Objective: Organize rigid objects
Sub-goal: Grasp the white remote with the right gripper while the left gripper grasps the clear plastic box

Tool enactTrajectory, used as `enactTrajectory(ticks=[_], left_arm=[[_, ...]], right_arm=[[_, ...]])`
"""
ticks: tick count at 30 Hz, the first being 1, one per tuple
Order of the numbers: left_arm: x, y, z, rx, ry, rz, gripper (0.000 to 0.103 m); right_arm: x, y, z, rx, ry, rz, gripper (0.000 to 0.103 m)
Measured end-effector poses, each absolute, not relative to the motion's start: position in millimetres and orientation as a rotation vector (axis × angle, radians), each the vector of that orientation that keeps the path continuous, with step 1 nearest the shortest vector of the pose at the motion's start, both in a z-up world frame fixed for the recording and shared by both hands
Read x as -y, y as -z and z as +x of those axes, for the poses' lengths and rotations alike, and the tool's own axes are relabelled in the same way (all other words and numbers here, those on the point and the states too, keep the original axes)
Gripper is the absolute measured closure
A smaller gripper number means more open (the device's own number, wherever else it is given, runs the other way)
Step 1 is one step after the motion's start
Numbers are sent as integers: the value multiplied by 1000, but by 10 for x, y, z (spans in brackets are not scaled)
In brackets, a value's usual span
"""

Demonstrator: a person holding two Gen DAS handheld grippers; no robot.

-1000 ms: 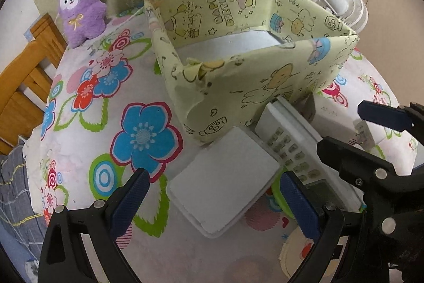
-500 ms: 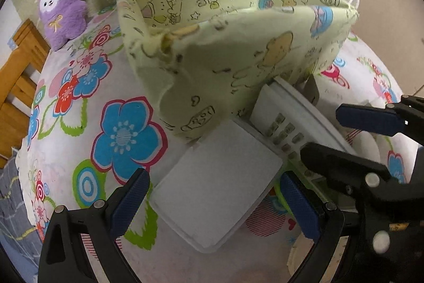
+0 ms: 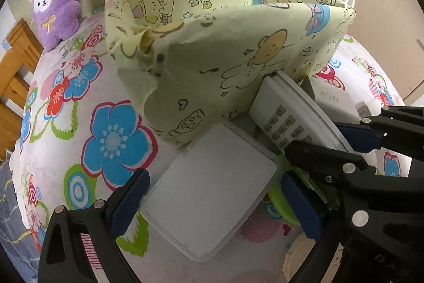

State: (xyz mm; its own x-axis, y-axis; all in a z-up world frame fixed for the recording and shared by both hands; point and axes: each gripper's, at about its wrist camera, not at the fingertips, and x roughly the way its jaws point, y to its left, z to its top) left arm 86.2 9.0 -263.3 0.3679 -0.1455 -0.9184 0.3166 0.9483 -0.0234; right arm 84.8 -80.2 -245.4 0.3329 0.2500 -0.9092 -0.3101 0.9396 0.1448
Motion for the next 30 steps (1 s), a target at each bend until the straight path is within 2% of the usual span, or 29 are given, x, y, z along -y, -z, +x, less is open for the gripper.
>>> enactTrajectory(ticks=[9, 30], left_arm=[[-131, 2562, 813, -1171, 277, 139, 33], [19, 2058, 489, -1079, 277, 129, 40]], right_arm=[[841, 2407, 785, -1186, -355, -69, 78], [1021, 1987, 577, -1121, -312, -28, 78]])
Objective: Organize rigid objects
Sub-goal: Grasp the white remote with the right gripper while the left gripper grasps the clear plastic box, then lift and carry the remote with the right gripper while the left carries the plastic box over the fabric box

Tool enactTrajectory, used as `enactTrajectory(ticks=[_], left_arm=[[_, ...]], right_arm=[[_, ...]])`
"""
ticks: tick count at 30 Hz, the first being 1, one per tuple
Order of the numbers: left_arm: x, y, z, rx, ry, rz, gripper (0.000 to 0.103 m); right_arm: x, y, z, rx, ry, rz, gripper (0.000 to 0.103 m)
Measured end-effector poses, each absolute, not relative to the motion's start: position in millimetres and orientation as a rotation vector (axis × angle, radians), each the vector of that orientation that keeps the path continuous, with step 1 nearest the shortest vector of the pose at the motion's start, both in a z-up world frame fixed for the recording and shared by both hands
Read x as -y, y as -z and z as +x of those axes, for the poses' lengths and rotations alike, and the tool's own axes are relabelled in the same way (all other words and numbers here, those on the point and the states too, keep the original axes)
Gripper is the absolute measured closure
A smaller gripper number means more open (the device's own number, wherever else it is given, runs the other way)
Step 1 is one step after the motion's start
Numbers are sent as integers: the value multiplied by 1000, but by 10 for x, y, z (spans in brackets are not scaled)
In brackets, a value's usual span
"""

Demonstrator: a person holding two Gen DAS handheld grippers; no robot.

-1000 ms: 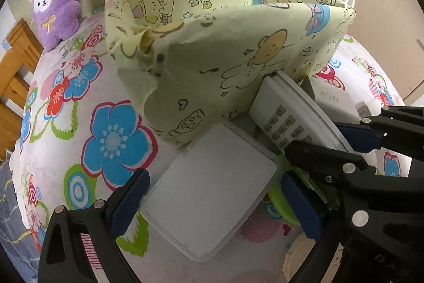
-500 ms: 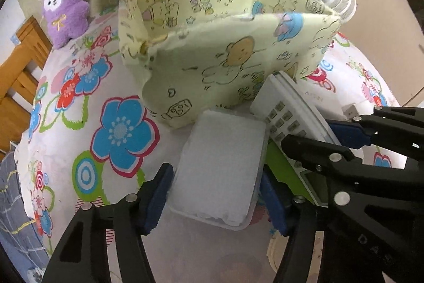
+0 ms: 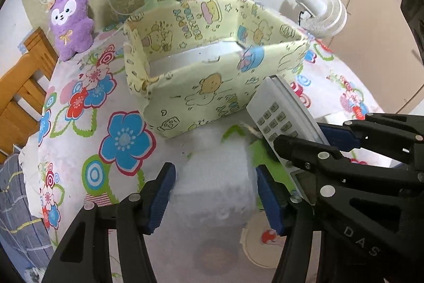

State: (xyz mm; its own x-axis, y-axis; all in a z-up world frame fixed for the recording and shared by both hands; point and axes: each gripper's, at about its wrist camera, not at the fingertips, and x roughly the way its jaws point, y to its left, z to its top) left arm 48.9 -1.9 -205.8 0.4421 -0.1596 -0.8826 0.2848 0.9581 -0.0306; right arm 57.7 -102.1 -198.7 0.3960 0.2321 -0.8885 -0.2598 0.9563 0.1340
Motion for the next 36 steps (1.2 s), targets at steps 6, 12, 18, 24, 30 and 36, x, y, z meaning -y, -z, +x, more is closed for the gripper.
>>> enactTrajectory(ticks=[6, 12, 18, 24, 30, 36], left_arm=[[47, 1966, 459, -1061, 261, 102, 40], [61, 1900, 439, -1070, 256, 92, 40], [68, 1732, 465, -1060, 252, 88, 40], [80, 1494, 512, -1036, 243, 77, 40], [76, 1280, 537, -1003, 232, 51, 40], [69, 1135, 547, -976, 218, 43, 40]], right_arm=[[1048, 1882, 546, -1102, -299, -42, 78], [1079, 1849, 525, -1103, -299, -17, 78], [1093, 1681, 565, -1085, -293, -16, 78], [1119, 1434, 617, -1054, -275, -21, 78], [1153, 1210, 651, -1023, -257, -10, 78], [1152, 1038, 673, -996, -259, -14, 78]])
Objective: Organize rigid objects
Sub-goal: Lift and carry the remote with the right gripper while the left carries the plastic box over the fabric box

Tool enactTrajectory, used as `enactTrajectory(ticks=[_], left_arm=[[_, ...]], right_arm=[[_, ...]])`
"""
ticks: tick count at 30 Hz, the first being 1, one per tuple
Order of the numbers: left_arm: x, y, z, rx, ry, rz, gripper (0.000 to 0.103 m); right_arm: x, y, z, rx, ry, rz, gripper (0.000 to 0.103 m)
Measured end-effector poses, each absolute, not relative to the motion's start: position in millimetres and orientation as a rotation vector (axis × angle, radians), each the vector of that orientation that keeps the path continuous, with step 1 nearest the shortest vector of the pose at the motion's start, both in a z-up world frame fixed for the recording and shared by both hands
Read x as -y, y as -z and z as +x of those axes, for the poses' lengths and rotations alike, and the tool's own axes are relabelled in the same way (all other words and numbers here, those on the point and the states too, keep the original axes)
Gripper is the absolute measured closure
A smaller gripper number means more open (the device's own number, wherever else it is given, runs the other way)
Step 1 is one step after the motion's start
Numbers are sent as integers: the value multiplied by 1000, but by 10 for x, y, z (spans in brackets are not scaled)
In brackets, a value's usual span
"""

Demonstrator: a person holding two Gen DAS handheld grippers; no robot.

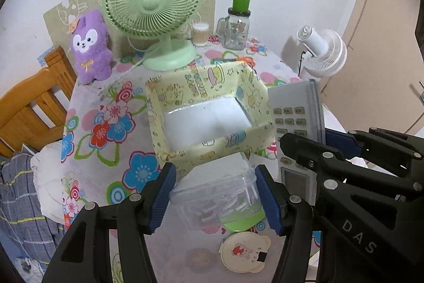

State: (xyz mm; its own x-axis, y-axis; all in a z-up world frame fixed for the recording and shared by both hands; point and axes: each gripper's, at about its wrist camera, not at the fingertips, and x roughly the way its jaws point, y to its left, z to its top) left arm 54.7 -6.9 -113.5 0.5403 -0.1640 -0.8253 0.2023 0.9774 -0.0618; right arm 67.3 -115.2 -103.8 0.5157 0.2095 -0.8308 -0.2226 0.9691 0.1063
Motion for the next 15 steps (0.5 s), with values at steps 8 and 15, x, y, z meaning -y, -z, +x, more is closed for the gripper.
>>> enactTrajectory(ticks=[8, 15], left_arm=[[69, 983, 593, -957, 167, 18, 40], [130, 870, 721, -940, 126, 3, 40]], right_arm=[[1169, 895, 760, -976, -294, -31, 78], [1235, 793, 927, -961, -325, -34, 78]])
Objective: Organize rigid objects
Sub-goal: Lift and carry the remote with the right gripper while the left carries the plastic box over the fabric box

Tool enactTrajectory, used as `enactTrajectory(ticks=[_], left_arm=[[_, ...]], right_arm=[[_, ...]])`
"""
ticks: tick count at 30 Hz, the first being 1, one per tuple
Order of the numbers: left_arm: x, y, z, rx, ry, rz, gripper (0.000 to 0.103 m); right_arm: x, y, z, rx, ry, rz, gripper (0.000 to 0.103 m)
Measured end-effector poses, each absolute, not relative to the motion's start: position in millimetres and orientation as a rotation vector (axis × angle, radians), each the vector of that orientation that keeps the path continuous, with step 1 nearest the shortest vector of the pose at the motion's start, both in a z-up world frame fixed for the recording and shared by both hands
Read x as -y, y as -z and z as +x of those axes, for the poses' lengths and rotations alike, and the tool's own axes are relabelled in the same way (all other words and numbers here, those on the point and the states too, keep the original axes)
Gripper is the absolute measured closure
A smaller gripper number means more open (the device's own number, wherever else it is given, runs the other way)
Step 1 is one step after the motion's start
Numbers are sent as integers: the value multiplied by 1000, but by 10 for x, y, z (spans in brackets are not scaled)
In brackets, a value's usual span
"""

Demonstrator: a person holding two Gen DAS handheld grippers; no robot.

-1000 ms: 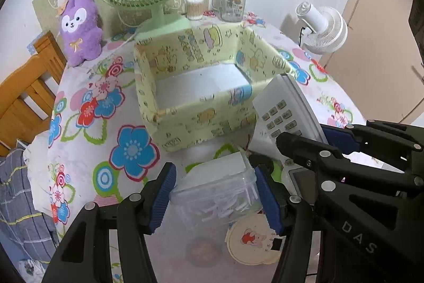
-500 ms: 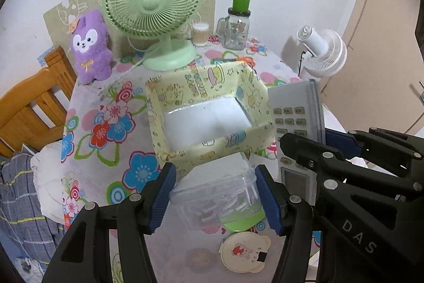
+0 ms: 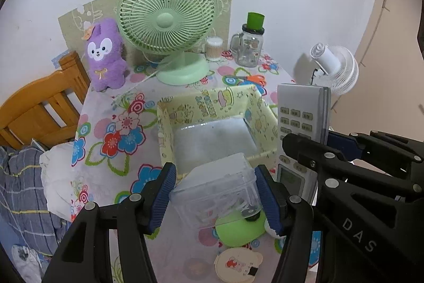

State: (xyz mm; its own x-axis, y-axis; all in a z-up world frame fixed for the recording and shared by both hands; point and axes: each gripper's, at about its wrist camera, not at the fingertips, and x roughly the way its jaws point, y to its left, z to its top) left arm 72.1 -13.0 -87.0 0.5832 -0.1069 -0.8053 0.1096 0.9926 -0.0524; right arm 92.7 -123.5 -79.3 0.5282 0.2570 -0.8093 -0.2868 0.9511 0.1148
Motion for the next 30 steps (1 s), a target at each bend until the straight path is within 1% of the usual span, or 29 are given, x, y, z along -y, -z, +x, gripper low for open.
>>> enactTrajectory(ticks=[20, 30], left_arm=[[247, 885, 1191, -930, 62, -18, 40], [75, 1018, 1461, -945, -6, -72, 40]], right_arm=[[1350, 813, 1442, -960, -333, -26, 78], [1418, 947, 1706, -1003, -315, -9, 78]])
